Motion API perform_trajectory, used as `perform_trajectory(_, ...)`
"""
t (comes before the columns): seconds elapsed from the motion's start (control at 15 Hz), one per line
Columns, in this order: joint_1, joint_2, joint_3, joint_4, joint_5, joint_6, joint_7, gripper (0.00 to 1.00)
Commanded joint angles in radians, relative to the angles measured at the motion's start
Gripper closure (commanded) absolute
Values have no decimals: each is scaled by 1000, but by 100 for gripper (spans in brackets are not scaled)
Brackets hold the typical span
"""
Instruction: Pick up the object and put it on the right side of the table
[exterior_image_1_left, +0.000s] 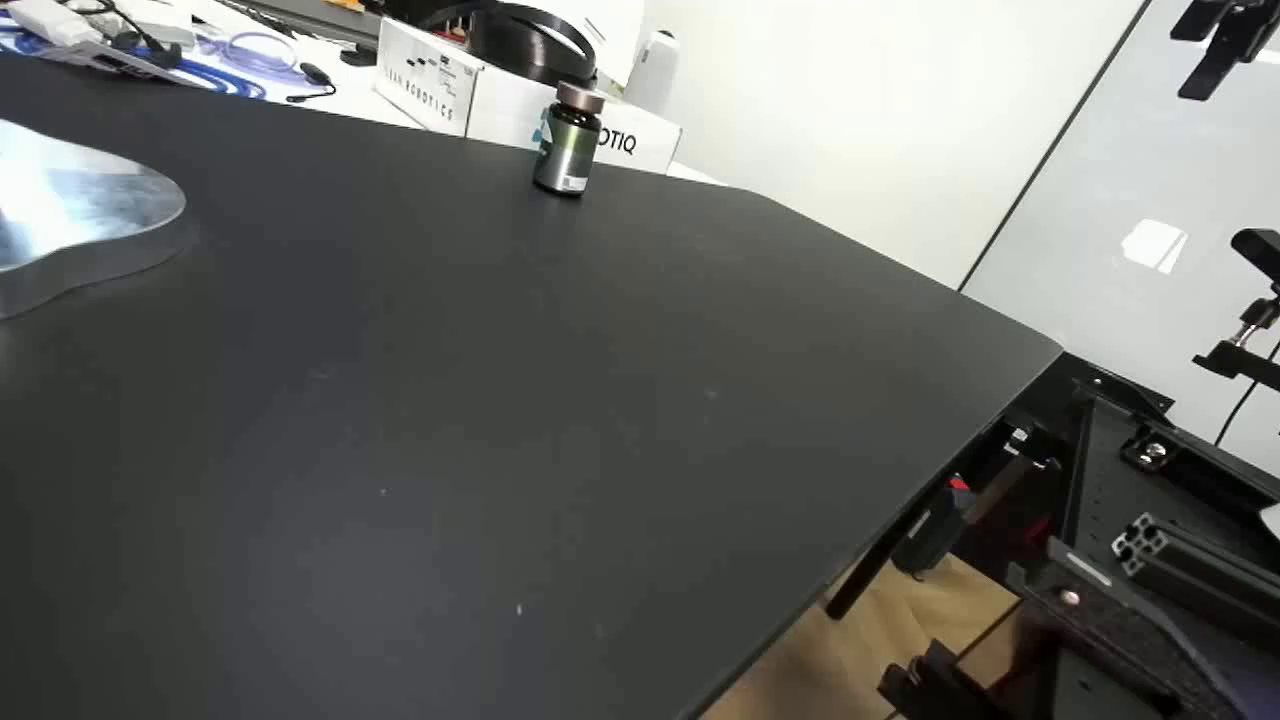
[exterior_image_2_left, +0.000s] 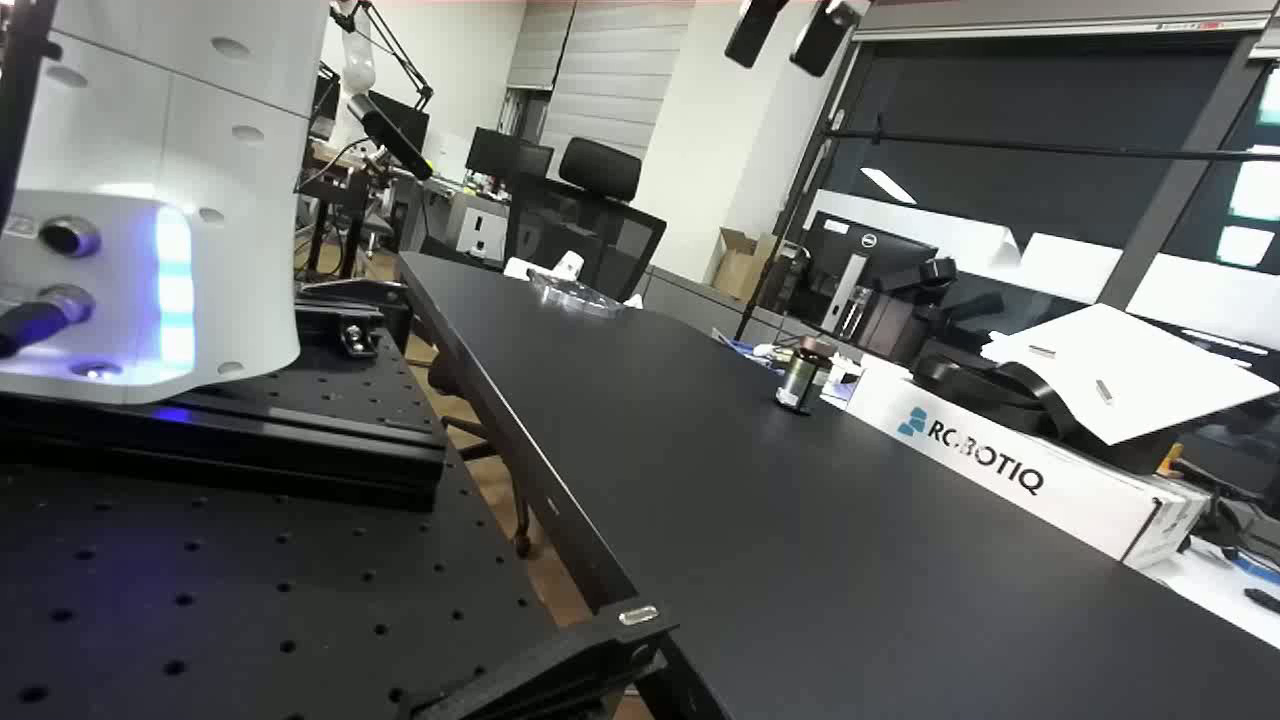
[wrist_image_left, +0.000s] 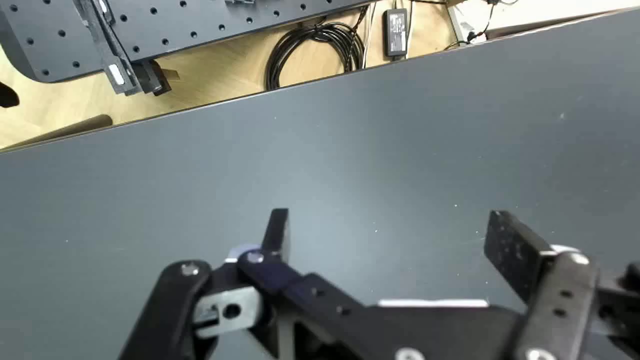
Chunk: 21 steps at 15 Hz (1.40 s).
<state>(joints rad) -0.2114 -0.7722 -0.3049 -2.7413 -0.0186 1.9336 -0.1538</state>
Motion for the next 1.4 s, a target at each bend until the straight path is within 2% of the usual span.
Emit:
perform_trajectory(0.0, -12, 4, 11, 1, 8, -1, -8, 0)
perform_trajectory(0.53, -12, 4, 11, 1, 8, -1, -9, 0)
perform_trajectory(0.73, 31, 71, 51, 28, 34, 121, 19, 0)
perform_trajectory(1.0, 127, 283, 166, 120, 101, 291, 99, 0)
perform_trajectory(1.33, 176, 573, 307, 313, 76, 424, 243, 0)
